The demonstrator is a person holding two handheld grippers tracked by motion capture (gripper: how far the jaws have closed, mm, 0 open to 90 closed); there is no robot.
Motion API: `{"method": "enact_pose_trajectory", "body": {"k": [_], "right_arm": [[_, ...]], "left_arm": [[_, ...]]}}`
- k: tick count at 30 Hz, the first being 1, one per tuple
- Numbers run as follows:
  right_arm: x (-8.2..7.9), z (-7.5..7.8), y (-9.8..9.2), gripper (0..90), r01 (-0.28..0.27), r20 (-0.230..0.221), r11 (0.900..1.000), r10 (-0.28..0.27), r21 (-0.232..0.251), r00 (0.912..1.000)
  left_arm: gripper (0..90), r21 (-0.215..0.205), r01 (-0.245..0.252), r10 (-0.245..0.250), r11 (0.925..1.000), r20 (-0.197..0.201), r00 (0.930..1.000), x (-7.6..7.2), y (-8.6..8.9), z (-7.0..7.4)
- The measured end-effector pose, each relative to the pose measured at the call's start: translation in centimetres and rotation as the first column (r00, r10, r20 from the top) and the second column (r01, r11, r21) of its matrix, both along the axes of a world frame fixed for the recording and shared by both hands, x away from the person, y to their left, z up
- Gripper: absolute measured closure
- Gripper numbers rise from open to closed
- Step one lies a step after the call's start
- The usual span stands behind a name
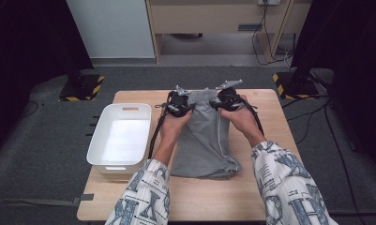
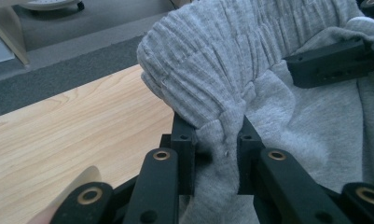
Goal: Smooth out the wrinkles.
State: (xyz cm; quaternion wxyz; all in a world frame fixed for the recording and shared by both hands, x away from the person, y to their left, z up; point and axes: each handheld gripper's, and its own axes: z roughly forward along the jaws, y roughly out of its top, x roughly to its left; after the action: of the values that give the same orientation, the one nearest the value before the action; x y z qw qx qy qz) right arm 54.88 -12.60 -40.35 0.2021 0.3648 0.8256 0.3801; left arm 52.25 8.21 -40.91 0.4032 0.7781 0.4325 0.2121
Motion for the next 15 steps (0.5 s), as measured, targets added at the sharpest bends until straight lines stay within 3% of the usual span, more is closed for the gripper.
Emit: {"method": "enact_pose_trajectory", "body": {"k": [15], "right_arm": [[-0.5, 1.1, 0.4, 72.2, -0.009, 0.03, 1.0, 0.009, 0.002, 0.9995]], "left_arm": [[75.4, -0.005, -0.004, 0.005, 1.0, 0.027, 0.9996, -0.7, 0.5, 1.0]]}}
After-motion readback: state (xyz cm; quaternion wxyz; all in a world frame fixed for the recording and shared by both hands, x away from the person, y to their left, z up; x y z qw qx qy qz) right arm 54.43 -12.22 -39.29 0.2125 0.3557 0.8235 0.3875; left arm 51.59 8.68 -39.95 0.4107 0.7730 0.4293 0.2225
